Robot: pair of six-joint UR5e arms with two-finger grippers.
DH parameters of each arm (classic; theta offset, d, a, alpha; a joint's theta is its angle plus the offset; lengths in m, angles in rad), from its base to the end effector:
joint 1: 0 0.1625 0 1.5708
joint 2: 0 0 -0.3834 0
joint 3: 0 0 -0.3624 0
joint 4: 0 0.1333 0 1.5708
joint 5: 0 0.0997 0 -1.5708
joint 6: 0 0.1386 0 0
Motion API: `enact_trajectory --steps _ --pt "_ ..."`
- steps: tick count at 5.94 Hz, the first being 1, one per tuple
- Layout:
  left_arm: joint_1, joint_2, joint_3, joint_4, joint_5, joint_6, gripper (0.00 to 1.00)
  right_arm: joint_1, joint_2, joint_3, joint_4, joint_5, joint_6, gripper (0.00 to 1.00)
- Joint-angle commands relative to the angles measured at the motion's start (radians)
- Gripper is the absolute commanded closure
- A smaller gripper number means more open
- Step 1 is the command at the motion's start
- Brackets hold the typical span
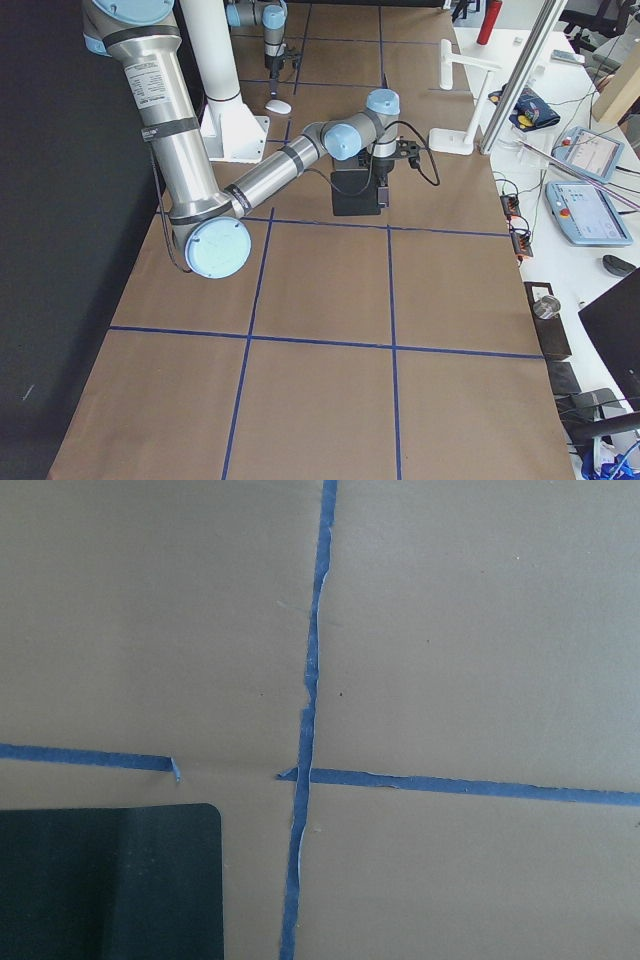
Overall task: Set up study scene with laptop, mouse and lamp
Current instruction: 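Lower the left gripper over the white mouse and grasp it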
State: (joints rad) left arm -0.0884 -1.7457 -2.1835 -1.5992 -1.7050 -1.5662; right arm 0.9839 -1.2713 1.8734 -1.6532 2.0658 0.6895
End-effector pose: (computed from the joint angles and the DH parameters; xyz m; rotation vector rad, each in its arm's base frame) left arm 0.4787 -0.1576 0.3047 -0.0886 0.8197 -0.0242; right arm -0.2533 -0.5027 0.3799 0.1205 -0.6912 -0.0303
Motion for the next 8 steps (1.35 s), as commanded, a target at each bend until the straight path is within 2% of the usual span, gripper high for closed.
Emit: enact_trajectory --steps 1,3,7,8 --pt "0.006 -0.003 0.078 -0.068 -0.001 0.005 0.0 0.001 -0.003 0.0 -0.003 -0.001 -0.005 0.0" --pt "0.006 -0.005 0.146 -0.142 -0.001 0.005 0.0 0.006 -0.003 0.0 -0.004 -0.001 -0.007 0.0" --pt "0.012 -0.02 0.153 -0.142 -0.002 0.005 0.0 0.012 -0.003 -0.002 -0.005 -0.001 -0.007 0.0" --pt "0.01 -0.028 0.153 -0.14 -0.004 0.003 0.19 0.012 -0.003 -0.002 -0.005 -0.001 -0.005 0.0"
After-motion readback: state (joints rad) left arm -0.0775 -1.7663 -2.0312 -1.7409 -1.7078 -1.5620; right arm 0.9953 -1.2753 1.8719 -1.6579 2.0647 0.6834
